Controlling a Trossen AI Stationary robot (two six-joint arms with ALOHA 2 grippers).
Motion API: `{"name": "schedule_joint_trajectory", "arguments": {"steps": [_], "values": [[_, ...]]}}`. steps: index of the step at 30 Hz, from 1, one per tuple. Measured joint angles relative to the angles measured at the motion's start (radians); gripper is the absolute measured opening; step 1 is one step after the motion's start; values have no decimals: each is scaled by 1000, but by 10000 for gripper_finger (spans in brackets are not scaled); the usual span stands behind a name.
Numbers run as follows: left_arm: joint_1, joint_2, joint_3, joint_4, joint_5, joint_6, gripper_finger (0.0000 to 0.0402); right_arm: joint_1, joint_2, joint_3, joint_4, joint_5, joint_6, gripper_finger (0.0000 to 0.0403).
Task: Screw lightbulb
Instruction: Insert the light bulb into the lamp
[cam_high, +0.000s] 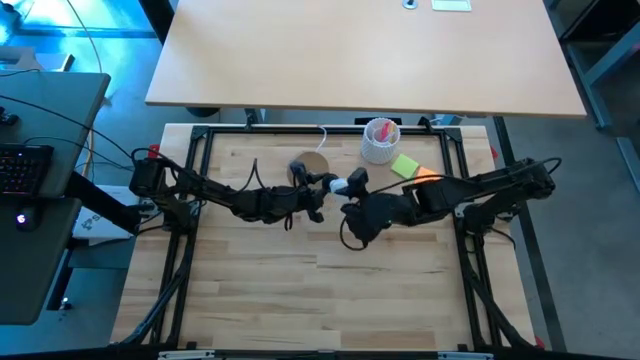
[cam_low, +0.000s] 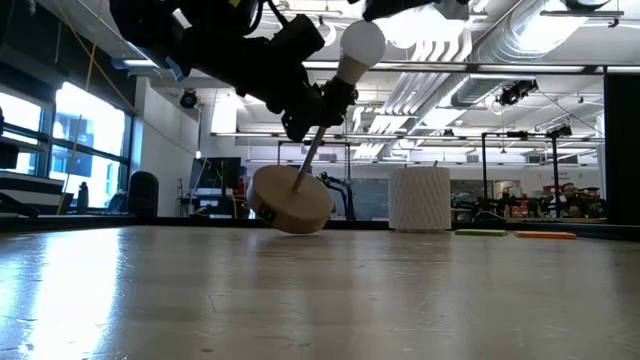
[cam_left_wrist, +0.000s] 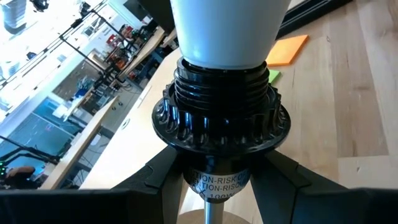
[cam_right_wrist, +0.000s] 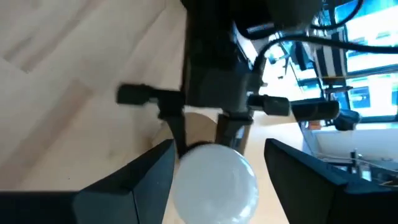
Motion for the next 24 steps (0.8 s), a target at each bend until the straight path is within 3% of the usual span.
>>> {"name": "schedule_joint_trajectory", "arguments": {"steps": [8, 17, 20, 24], "values": [[0, 0, 0, -4, 15, 2, 143, -64, 8, 0, -56, -76, 65, 245], [0, 0, 0, 6, 19, -2, 143, -84, 8, 0, -32, -12, 248, 237], [1, 0, 0, 7, 15, -8, 143, -85, 8, 0, -26, 2, 383, 225], [0, 0, 0, 12, -5, -28, 143, -90, 8, 0, 16, 27, 700, 210]]}}
